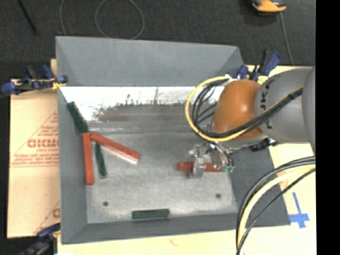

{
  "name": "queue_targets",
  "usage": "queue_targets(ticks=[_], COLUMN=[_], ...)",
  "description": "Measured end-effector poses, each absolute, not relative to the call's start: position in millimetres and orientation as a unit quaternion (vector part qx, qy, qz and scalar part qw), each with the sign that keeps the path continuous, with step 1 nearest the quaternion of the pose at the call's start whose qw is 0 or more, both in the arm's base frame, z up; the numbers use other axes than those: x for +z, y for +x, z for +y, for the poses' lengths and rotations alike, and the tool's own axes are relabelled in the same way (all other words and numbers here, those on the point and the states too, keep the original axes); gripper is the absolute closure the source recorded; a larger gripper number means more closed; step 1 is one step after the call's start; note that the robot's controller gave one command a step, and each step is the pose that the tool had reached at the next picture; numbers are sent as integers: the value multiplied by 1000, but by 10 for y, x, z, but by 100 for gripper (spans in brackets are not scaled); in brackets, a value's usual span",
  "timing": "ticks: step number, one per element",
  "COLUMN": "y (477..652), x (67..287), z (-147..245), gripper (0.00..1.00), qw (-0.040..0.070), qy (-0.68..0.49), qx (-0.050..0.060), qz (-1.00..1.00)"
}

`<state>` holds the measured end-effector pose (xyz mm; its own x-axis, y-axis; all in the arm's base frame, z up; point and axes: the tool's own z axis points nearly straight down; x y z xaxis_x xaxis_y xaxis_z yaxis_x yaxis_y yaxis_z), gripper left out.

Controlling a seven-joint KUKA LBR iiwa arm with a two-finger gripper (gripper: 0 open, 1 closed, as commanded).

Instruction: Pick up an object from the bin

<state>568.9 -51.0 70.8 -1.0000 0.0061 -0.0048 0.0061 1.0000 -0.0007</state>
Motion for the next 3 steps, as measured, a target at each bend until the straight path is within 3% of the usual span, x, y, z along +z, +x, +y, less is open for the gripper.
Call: queue_targets(ticks=[1,2,3], y=[5611,4762,5183], x=[2077,1908,1500], z=[-759,-159,-411], gripper=[100,100,100], qw=[6,0,2], qy=[-13,-149,-140], qx=[-2,0,0], qz=[1000,989,990])
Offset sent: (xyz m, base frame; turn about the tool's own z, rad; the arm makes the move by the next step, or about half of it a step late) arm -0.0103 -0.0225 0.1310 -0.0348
